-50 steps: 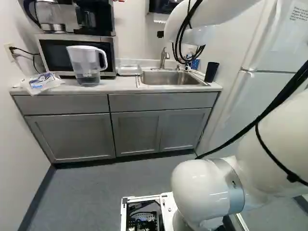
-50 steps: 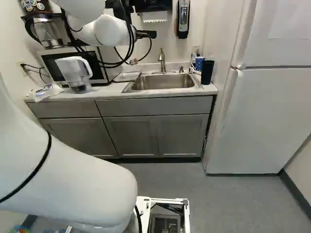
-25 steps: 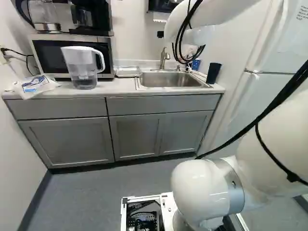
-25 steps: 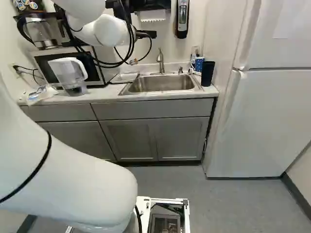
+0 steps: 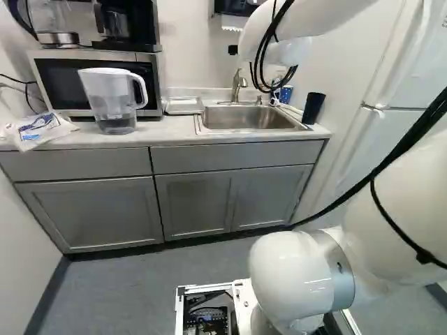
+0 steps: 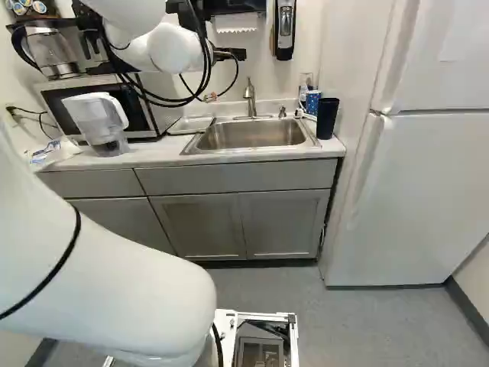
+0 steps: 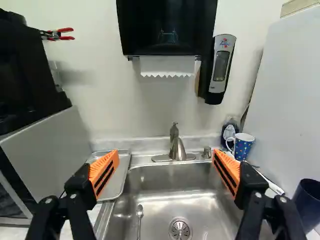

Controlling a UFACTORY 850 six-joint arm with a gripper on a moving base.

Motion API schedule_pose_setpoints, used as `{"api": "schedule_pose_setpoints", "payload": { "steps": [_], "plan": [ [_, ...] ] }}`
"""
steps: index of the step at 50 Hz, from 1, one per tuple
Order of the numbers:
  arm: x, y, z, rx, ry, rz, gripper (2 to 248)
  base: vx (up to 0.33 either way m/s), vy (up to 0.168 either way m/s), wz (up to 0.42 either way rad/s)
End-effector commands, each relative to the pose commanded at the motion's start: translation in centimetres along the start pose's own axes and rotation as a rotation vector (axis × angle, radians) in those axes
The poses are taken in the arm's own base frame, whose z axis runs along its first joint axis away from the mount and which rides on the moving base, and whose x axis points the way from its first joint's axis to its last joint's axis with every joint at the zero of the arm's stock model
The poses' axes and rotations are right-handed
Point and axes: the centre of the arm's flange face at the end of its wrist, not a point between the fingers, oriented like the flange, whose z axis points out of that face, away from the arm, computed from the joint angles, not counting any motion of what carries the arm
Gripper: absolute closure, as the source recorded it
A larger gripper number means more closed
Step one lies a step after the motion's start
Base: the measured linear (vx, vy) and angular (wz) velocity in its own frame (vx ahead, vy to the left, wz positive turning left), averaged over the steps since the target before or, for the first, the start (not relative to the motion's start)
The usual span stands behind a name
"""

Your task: Rinse the cup and place it in the tray

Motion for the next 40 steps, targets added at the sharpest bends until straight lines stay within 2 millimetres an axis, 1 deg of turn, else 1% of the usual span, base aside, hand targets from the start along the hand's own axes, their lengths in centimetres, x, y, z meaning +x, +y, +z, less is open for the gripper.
{"api": "schedule_pose_setpoints", "payload": {
  "steps": [40],
  "plan": [
    [0.0,0.0,0.0,0.0,0.0,0.0,3,0.087,0.0,-0.019]
  ]
}}
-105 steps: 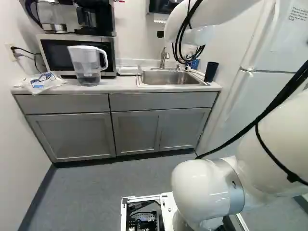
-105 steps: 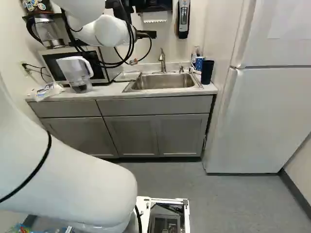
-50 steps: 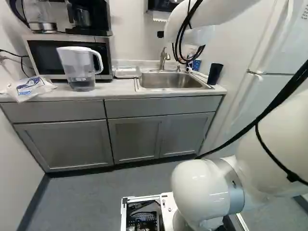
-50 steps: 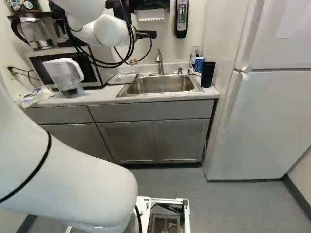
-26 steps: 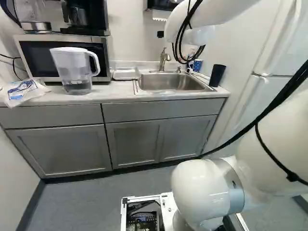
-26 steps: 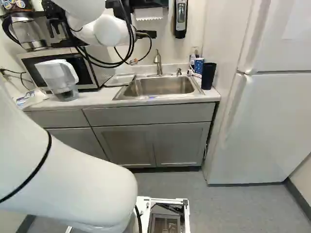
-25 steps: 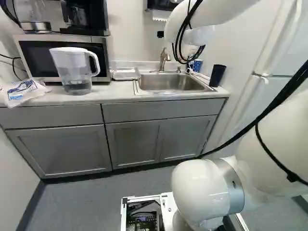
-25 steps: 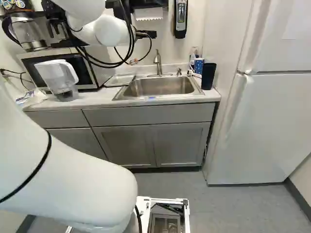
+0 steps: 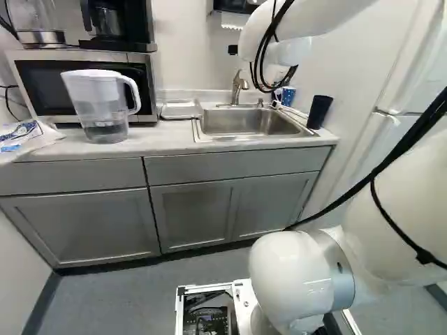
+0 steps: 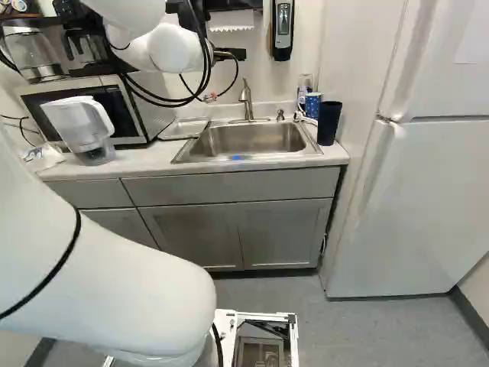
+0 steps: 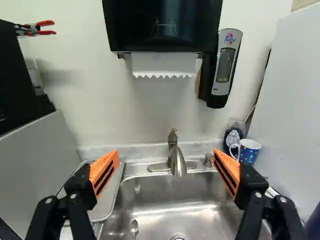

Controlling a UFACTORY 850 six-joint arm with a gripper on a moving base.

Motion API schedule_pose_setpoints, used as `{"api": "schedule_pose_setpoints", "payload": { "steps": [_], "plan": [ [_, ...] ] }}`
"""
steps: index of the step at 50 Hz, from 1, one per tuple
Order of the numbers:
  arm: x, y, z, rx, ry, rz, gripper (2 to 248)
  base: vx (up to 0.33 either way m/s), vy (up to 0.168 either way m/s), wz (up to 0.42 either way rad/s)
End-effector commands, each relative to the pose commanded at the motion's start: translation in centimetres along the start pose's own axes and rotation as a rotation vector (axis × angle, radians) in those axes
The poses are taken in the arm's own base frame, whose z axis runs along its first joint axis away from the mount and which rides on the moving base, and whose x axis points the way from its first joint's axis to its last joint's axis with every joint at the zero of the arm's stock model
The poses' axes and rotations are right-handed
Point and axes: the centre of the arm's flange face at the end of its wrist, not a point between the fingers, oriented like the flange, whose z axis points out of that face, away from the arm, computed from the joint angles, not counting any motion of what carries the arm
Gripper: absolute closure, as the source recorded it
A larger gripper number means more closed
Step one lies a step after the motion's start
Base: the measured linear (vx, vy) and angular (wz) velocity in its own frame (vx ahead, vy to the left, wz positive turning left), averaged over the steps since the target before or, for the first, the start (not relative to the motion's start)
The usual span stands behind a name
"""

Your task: Rinse the cup and place it in the tray

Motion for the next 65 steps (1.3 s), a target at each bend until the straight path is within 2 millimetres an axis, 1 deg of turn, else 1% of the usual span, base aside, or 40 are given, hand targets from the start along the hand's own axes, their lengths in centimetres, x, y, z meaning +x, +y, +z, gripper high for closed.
{"api": "schedule_pose_setpoints", "payload": {
  "steps": [17,65],
  "plan": [
    [0.0,0.0,0.0,0.0,0.0,0.0,3,0.1,-0.029,-0.176],
    [0.0,0.0,0.0,0.0,0.0,0.0,3,0.055,-0.001,-0.011]
  ]
}}
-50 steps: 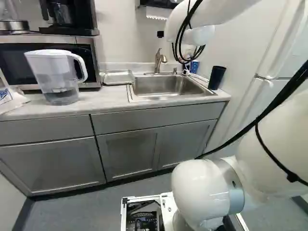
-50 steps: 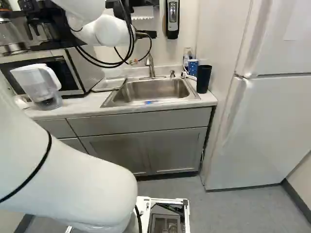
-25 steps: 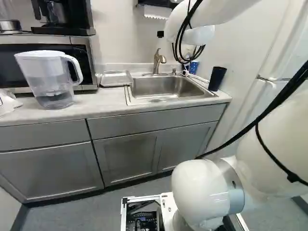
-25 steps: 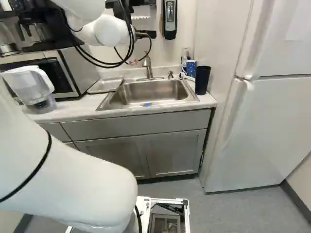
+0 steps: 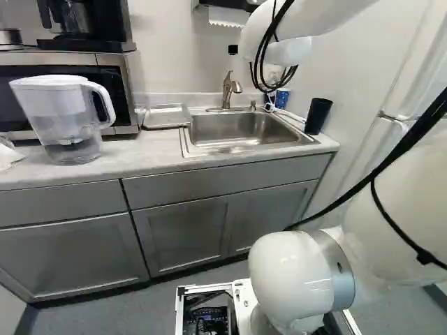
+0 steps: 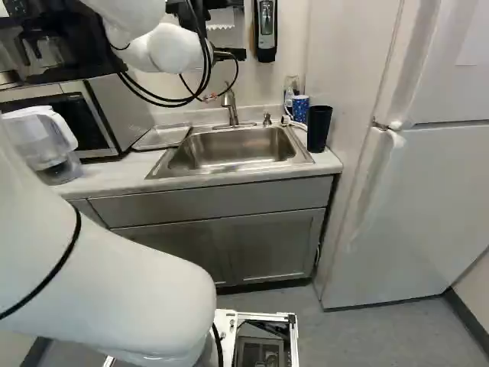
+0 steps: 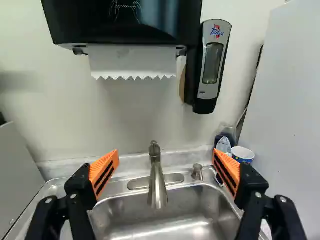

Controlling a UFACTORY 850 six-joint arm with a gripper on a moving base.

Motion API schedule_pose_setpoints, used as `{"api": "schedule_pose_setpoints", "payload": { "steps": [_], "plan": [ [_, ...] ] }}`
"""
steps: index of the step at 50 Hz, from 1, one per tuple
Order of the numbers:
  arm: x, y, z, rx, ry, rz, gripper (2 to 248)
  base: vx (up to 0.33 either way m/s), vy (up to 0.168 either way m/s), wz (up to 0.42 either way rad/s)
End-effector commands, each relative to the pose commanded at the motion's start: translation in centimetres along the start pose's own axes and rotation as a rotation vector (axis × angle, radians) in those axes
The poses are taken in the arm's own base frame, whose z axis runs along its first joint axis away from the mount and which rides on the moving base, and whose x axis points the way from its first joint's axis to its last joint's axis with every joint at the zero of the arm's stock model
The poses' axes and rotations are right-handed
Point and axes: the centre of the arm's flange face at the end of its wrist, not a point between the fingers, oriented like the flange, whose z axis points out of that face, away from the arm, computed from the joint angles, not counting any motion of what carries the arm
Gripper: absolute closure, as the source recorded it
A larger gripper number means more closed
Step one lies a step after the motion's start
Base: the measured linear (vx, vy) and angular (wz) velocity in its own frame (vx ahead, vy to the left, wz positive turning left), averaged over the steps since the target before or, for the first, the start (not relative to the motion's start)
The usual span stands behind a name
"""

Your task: Rinse the cup and place it in the tray

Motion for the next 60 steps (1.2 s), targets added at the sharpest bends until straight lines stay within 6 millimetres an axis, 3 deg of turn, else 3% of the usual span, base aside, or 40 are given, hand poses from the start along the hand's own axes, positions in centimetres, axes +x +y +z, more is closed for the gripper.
{"api": "schedule_pose_setpoints", "payload": {
  "steps": [44,60],
  "plan": [
    [0.0,0.0,0.0,0.0,0.0,0.0,3,0.012,-0.001,-0.002],
    [0.1,0.4,1.1,-0.009,-0.007,0.0,3,0.0,0.0,0.0]
  ]
}}
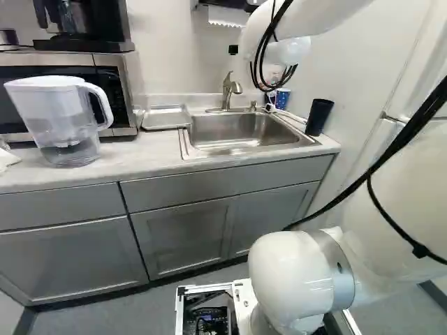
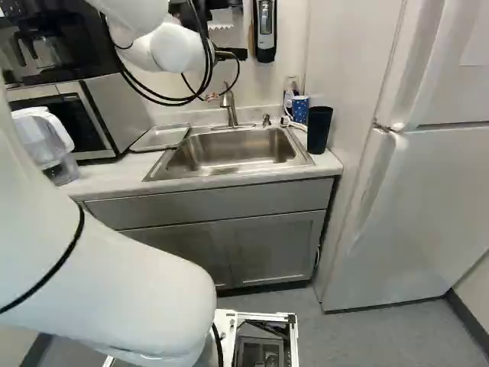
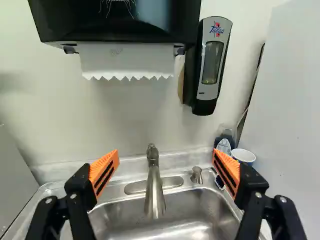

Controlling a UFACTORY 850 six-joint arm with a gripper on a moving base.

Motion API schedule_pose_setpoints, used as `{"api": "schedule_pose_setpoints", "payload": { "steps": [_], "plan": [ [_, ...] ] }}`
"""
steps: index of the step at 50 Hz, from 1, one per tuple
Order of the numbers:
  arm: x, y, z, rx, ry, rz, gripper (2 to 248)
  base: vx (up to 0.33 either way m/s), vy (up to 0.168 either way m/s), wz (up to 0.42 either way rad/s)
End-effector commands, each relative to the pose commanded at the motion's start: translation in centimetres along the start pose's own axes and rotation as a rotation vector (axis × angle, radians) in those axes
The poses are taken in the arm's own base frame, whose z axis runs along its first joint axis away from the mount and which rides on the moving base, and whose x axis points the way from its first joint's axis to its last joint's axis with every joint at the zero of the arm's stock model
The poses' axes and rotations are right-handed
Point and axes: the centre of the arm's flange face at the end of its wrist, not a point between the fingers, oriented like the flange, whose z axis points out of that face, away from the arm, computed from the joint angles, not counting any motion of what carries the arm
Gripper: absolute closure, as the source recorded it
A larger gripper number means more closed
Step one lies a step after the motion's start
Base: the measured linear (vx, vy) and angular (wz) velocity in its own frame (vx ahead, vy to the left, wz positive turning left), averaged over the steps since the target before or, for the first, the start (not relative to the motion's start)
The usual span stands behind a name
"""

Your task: Rinse the cup and place it in the tray

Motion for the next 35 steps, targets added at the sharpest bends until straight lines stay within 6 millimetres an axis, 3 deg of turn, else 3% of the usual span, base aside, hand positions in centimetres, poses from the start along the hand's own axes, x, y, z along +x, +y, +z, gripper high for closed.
{"api": "schedule_pose_setpoints", "payload": {
  "steps": [35],
  "plan": [
    [-0.6,0.9,3.2,-0.018,-0.103,0.002,3,0.0,0.0,0.0]
  ]
}}
